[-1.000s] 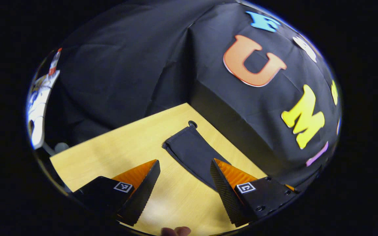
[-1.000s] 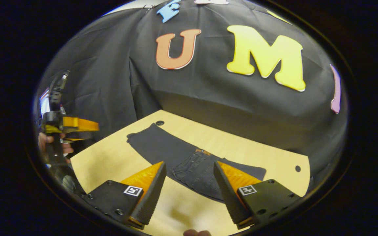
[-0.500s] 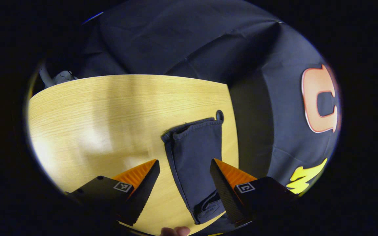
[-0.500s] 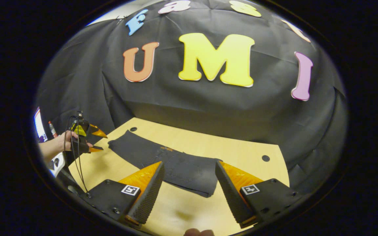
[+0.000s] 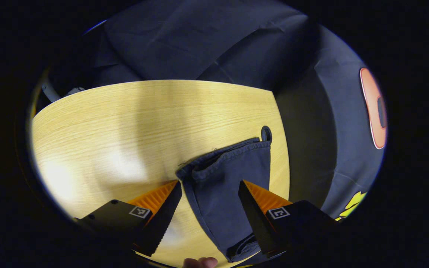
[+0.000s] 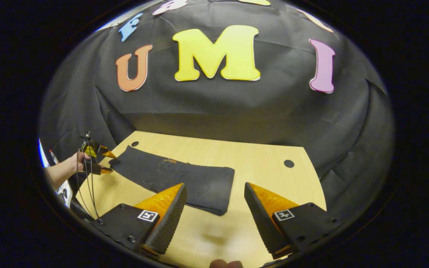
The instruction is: Grasp the waist and the cuffs of the jeans and fold them to make the two legs overlap; first hold the waist and fold one-third of the jeans toward the cuffs, then hold the cuffs and fold the remaining one-third in the same direction to finish folding.
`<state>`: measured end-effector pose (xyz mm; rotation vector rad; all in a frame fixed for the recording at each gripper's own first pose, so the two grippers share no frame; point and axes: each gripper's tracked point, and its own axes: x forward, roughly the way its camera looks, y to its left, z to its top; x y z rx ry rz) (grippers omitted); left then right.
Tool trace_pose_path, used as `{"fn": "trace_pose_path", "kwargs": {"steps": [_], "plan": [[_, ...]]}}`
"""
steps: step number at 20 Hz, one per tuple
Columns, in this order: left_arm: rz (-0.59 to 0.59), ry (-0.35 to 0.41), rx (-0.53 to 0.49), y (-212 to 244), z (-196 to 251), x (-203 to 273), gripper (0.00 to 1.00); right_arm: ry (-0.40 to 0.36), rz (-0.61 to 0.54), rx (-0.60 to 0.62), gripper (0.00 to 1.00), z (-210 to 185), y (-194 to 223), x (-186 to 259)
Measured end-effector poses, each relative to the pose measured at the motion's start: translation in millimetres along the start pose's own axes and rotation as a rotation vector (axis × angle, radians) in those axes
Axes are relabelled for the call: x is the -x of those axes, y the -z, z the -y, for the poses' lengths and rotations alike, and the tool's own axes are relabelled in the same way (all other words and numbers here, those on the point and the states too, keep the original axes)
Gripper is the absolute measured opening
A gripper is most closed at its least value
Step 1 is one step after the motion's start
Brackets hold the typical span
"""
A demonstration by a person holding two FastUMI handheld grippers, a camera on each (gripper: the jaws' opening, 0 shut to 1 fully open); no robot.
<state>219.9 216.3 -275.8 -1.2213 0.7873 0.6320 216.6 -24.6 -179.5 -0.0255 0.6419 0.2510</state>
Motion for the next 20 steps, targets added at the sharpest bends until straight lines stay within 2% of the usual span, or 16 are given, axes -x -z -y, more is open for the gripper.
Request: {"fn": "trace_pose_path", "kwargs": {"steps": [2, 4, 5, 6, 9, 10, 11, 12, 14, 16, 17, 20], "plan": [[0.004, 0.004, -0.002, -2, 5, -7, 0.99, 0.010, -0.014, -0.017, 0.96, 6, 5, -3], [0.007, 0.025, -0.019, -3, 14, -12, 0.98, 0.022, -0.028, -0.028, 0.94, 9, 9, -5], [0.011, 0.026, -0.024, -2, 14, -14, 0.98, 0.027, -0.035, -0.039, 0.96, 14, 12, -8], [0.014, 0.011, -0.019, -3, 10, -17, 0.80, 0.034, -0.042, -0.052, 0.94, 18, 15, -9], [0.027, 0.008, 0.011, -4, 4, -22, 0.57, 0.049, -0.060, -0.094, 0.94, 28, 26, -9], [0.028, -0.002, 0.023, -4, 1, -22, 0.52, 0.054, -0.063, -0.107, 0.94, 30, 28, -9], [0.025, 0.003, 0.037, -2, 0, -22, 0.36, 0.062, -0.059, -0.111, 0.96, 34, 28, -9], [0.017, 0.013, 0.050, -1, 1, -24, 0.29, 0.077, -0.055, -0.104, 0.94, 37, 28, -8], [0.029, 0.037, 0.044, -2, 6, -19, 0.16, 0.098, -0.030, -0.087, 0.99, 40, 27, 2], [0.062, 0.070, -0.032, -3, 19, -7, 0.09, 0.106, -0.008, -0.073, 0.96, 44, 28, 16], [0.077, 0.093, -0.086, -3, 29, 1, 0.08, 0.110, 0.001, -0.070, 0.94, 42, 30, 20], [0.095, 0.188, -0.237, 6, 69, 34, 0.06, 0.126, 0.024, -0.036, 0.96, 45, 35, 41]]}}
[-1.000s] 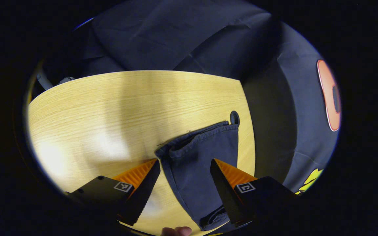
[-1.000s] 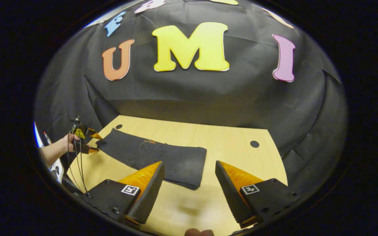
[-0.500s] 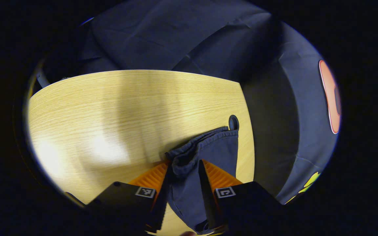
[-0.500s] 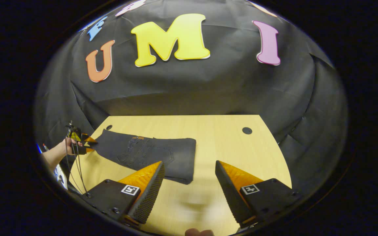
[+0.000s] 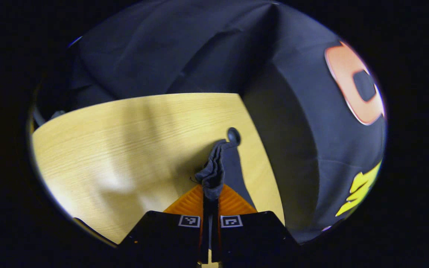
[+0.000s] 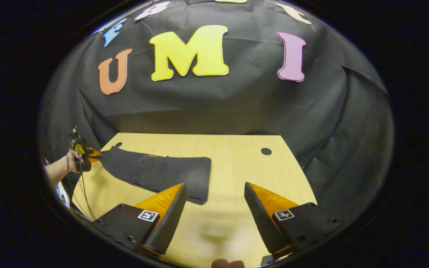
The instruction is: Grasp the waist and the cuffs of the jeans and fold them to make the two legs overlap; first hold the waist and fold one-third of the jeans toward the cuffs, then hold the cuffs and fold the remaining one-third in the same direction to finish folding.
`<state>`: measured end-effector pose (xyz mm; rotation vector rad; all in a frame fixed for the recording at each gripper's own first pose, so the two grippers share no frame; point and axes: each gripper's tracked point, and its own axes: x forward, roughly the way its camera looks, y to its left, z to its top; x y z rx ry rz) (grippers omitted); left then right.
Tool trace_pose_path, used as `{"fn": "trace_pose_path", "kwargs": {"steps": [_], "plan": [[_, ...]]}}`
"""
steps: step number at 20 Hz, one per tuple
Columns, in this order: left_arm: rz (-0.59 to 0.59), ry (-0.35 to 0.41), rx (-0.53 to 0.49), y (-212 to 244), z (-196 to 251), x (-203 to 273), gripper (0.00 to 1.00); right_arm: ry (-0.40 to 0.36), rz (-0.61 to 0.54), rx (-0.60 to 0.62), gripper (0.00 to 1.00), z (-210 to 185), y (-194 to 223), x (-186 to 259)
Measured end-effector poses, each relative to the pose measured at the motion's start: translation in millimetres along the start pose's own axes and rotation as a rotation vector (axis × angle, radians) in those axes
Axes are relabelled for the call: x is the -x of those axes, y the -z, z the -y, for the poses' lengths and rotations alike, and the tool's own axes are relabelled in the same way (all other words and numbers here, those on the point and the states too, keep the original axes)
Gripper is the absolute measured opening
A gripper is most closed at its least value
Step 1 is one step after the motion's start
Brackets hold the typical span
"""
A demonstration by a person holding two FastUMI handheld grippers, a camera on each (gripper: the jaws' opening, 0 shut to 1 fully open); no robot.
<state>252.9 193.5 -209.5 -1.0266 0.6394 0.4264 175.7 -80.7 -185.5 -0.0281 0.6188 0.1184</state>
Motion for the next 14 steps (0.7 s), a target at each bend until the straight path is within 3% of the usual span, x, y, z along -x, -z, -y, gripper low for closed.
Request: {"fn": "trace_pose_path", "kwargs": {"steps": [1, 3, 8, 12, 14], "plan": [[0.005, 0.035, -0.047, 2, 18, 12, 0.06, -0.001, 0.018, 0.005, 0.99, -1, -1, 6], [0.021, 0.104, -0.158, 11, 57, 38, 0.05, -0.005, 0.045, -0.007, 0.94, -3, -2, 19], [0.068, 0.265, -0.423, 59, 151, 101, 0.05, 0.008, 0.084, -0.039, 0.94, 10, 8, 49], [0.011, 0.386, -0.574, 160, 208, 123, 0.05, 0.067, 0.099, -0.076, 0.94, 39, 22, 75], [-0.028, 0.424, -0.652, 212, 221, 123, 0.05, 0.100, 0.075, -0.100, 0.99, 54, 37, 85]]}}
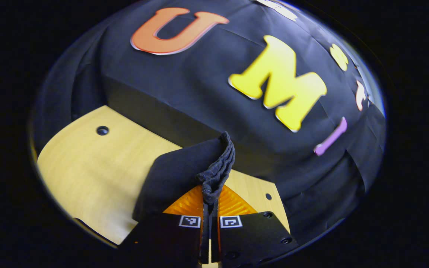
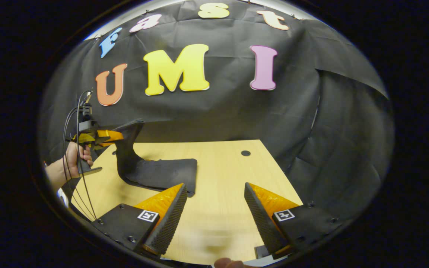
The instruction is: Grasp the waist and the cuffs of the jeans and fold them to make the two legs overlap; first hold the waist and fold one-third of the jeans toward the cuffs, then hold the cuffs and fold the remaining one-third in the same direction to finish folding.
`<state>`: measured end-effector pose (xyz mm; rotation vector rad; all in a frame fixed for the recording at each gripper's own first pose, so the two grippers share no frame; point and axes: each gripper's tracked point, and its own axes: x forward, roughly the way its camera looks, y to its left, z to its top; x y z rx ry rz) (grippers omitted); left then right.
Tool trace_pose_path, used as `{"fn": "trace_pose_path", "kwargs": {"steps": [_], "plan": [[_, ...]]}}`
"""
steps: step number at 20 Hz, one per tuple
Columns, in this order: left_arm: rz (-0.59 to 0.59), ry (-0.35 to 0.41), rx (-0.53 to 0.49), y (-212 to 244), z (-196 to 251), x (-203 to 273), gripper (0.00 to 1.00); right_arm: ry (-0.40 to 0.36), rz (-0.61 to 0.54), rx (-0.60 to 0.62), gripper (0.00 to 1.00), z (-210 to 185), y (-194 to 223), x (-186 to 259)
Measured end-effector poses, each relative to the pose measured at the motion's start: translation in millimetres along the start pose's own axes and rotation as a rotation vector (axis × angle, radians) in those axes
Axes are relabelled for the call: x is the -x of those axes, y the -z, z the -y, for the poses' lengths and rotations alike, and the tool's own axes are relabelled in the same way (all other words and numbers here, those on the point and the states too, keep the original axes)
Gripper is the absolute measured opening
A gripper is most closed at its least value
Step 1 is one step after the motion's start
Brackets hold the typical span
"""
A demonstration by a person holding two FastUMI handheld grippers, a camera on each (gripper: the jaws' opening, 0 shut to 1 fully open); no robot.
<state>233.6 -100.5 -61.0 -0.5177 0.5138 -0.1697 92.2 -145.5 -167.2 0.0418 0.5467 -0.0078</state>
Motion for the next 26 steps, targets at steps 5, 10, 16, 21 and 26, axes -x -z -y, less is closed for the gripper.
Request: {"fn": "trace_pose_path", "kwargs": {"steps": [5, 10, 16, 21, 26], "plan": [[-0.135, -0.012, -0.078, 96, 30, -48, 0.05, 0.091, -0.016, -0.037, 0.94, 41, 15, 21], [-0.213, -0.155, -0.153, 152, 6, -73, 0.05, 0.142, -0.046, -0.034, 0.96, 70, 24, 25], [-0.236, -0.189, -0.271, 165, 20, -82, 0.47, 0.111, -0.054, -0.069, 0.94, 63, 21, 11], [-0.209, -0.125, -0.265, 145, 44, -49, 0.92, 0.054, 0.000, -0.040, 0.94, 33, -1, 3], [-0.005, -0.068, -0.350, 48, 55, 46, 0.91, -0.049, 0.151, 0.033, 0.96, -38, -62, -1]]}}
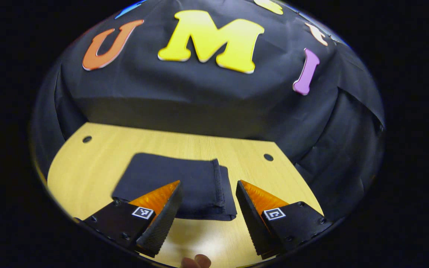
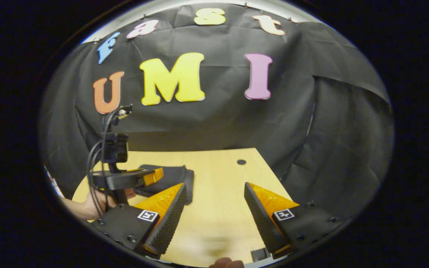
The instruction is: Grasp the waist and the cuffs of the jeans and fold them to make the two legs overlap; first hold the waist and fold one-third of the jeans toward the cuffs, then hold the cuffs and fold the remaining one-third in the same direction to finish folding.
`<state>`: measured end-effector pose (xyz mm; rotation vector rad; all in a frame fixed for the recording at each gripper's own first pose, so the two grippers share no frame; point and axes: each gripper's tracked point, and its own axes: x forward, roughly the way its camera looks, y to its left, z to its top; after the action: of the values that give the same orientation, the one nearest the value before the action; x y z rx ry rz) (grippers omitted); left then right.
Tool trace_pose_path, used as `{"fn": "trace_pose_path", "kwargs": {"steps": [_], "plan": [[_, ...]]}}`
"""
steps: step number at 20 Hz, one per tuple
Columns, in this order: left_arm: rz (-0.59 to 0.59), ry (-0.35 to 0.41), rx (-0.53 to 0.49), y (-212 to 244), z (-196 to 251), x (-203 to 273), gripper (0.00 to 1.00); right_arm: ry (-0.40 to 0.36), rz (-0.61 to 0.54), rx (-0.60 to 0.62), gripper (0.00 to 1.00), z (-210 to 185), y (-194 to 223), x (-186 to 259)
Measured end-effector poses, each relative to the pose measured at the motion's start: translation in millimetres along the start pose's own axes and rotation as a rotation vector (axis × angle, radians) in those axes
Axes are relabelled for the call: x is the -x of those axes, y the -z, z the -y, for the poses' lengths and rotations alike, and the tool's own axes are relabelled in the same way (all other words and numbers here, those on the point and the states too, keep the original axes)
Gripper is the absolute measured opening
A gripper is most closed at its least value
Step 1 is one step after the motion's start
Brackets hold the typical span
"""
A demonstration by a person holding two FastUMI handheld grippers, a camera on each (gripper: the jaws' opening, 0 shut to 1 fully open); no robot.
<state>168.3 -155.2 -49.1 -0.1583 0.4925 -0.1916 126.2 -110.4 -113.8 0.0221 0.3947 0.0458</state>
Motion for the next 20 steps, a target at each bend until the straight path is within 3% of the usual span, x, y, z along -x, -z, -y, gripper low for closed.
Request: {"fn": "trace_pose_path", "kwargs": {"steps": [1, 2, 3, 5, 7, 10, 14, 20], "plan": [[0.051, -0.014, -0.023, -21, -12, 23, 0.92, -0.024, 0.046, 0.015, 0.94, -17, -17, -1], [0.106, -0.030, -0.044, -43, -22, 46, 0.91, -0.042, 0.091, 0.029, 0.99, -33, -32, 0], [0.168, -0.046, -0.063, -65, -30, 71, 0.91, -0.050, 0.139, 0.047, 0.94, -48, -47, -1], [0.274, -0.081, -0.101, -104, -47, 113, 0.92, -0.058, 0.235, 0.079, 0.93, -74, -71, 5], [0.351, -0.113, -0.115, -120, -62, 145, 0.91, -0.083, 0.305, 0.078, 0.94, -102, -88, 20], [0.422, -0.159, -0.114, -133, -84, 194, 0.92, -0.082, 0.411, 0.079, 0.93, -119, -109, 37], [0.466, -0.240, -0.124, -130, -111, 230, 0.92, -0.064, 0.456, 0.055, 0.94, -122, -110, 54], [0.482, -0.225, -0.140, -106, -104, 249, 0.91, -0.041, 0.491, 0.085, 0.94, -115, -94, 75]]}}
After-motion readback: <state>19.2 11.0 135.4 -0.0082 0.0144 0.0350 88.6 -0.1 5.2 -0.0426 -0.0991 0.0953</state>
